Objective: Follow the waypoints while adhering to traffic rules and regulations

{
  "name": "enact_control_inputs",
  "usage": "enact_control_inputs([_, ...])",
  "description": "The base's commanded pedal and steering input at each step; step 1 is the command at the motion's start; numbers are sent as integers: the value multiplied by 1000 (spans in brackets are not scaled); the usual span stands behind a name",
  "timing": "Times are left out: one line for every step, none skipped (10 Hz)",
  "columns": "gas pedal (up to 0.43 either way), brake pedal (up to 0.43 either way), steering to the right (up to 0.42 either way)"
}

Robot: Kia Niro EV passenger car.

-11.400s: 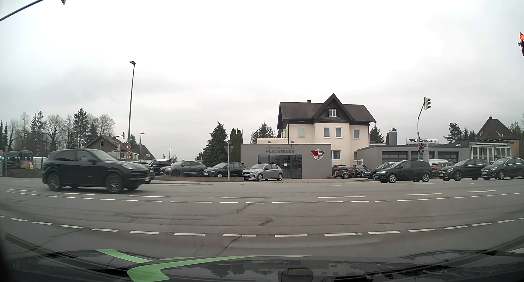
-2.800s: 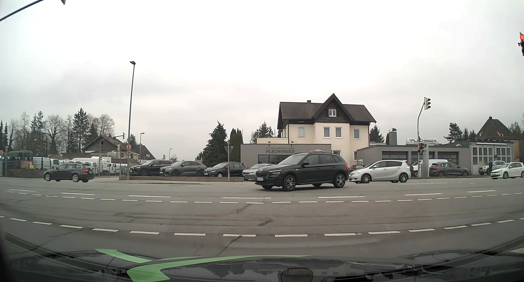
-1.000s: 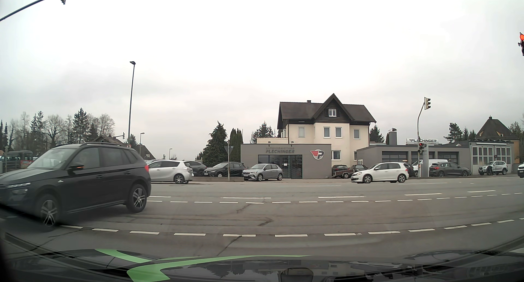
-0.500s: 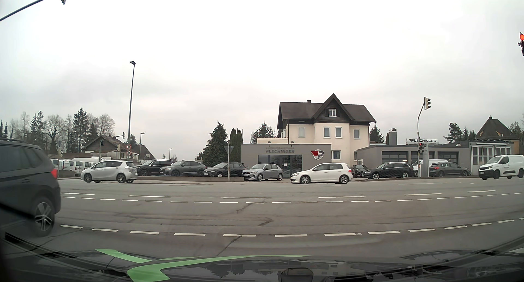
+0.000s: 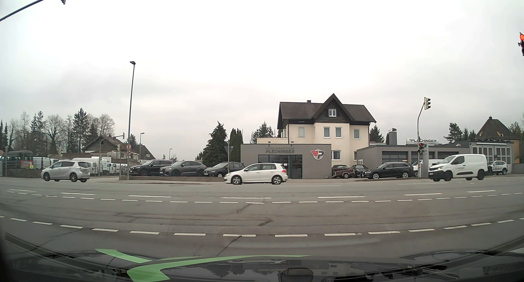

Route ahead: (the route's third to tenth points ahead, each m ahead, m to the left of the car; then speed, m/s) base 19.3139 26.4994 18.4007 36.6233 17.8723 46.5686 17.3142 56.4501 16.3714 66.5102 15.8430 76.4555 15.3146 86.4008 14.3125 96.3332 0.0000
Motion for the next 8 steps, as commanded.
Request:
enact_control_inputs([0, 341, -3])
enact_control_inputs([0, 341, -3])
enact_control_inputs([0, 341, -3])
enact_control_inputs([0, 341, -3])
enact_control_inputs([0, 341, -3])
enact_control_inputs([0, 341, -3])
enact_control_inputs([0, 341, -3])
enact_control_inputs([0, 341, -3])
